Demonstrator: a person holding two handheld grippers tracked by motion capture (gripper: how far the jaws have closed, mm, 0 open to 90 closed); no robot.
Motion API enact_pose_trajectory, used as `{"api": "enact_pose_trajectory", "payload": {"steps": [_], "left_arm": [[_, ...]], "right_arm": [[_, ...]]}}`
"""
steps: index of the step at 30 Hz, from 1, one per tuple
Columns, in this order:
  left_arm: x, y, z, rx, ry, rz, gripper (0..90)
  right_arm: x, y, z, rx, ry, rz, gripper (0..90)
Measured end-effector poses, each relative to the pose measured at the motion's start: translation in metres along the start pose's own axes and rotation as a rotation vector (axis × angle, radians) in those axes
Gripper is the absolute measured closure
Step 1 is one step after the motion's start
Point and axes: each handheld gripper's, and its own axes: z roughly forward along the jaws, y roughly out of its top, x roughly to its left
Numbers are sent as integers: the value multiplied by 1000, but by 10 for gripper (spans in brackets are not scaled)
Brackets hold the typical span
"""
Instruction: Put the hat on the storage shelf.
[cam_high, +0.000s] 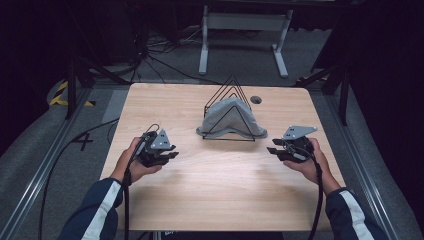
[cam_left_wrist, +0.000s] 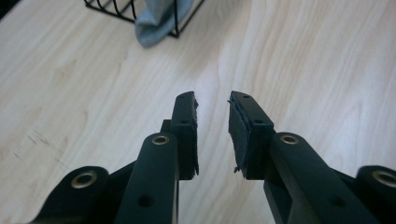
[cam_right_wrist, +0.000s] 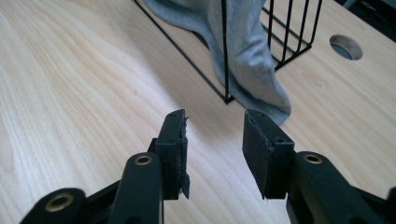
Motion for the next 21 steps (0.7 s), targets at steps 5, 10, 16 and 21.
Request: {"api": "enact_pose_trajectory", "payload": {"steps": [5,10,16,21], "left_arm": [[-6,-17,-2,27,-5,4,682],[-13,-34,-4,54,-4,-3,654],[-22,-53,-6,62,-10,-24,602],[-27,-66,-7,70,6,-46,518]], "right_arm": [[4,-11,-2,6,-1,-2,579],[9,-30,-5,27,3,7,551],[14,-57,-12,38,0,23,512],[17,-70,-16,37,-3,39,475]]}}
